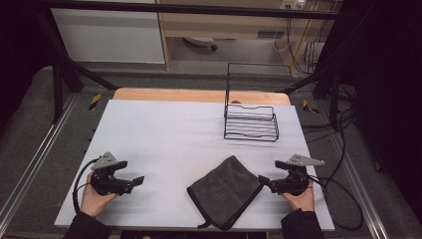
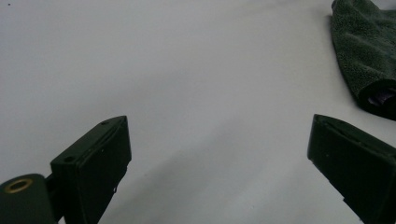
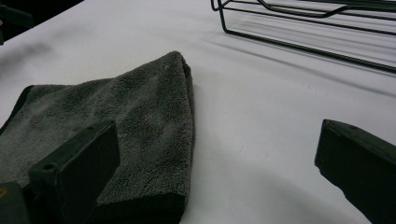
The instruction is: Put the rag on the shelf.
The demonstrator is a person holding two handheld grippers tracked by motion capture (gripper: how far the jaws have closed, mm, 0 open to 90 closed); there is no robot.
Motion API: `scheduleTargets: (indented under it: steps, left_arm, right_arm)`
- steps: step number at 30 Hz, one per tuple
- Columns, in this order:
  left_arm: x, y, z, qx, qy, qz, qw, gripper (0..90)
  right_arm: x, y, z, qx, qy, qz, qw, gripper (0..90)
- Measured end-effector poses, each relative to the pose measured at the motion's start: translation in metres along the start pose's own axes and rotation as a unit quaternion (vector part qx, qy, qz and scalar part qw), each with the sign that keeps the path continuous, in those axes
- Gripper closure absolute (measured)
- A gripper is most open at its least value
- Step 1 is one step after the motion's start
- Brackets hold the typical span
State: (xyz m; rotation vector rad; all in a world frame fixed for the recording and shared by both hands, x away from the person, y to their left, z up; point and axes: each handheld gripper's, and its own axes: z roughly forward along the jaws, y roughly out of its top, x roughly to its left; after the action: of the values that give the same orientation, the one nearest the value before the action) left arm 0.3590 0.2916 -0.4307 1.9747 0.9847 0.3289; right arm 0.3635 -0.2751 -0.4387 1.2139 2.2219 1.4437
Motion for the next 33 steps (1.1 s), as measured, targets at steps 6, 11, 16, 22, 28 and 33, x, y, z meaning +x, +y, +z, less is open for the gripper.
scheduleTargets:
  steps: [6, 11, 16, 22, 28, 33]
  left_arm:
    - [-0.003, 0.003, 0.002, 0.005, 0.002, 0.001, 1.0, 6.3]
    - [-0.007, 0.005, 0.005, 0.013, 0.0, -0.002, 0.9999, 6.6]
    - [-0.013, 0.008, 0.008, 0.016, -0.002, -0.004, 0.9999, 6.6]
    - [-0.02, 0.013, 0.011, 0.019, -0.005, -0.004, 0.9998, 6.6]
    - [-0.032, 0.022, 0.014, 0.024, -0.005, 0.002, 0.9997, 6.9]
    - [-0.042, 0.03, 0.018, 0.024, -0.007, 0.004, 0.9997, 7.5]
  right_arm:
    - [0.001, 0.0, 0.0, -0.001, 0.0, 0.001, 1.0, 0.8]
    - [0.002, 0.0, 0.001, 0.004, -0.001, -0.001, 1.0, 0.8]
    - [0.006, 0.001, 0.003, 0.01, -0.002, -0.009, 0.9999, 0.8]
    - [0.006, 0.001, 0.004, 0.012, -0.005, -0.01, 0.9999, 0.8]
    - [0.006, 0.001, 0.004, 0.013, -0.006, -0.01, 0.9999, 0.8]
    - [0.006, 0.001, 0.004, 0.011, -0.005, -0.01, 0.9999, 0.9]
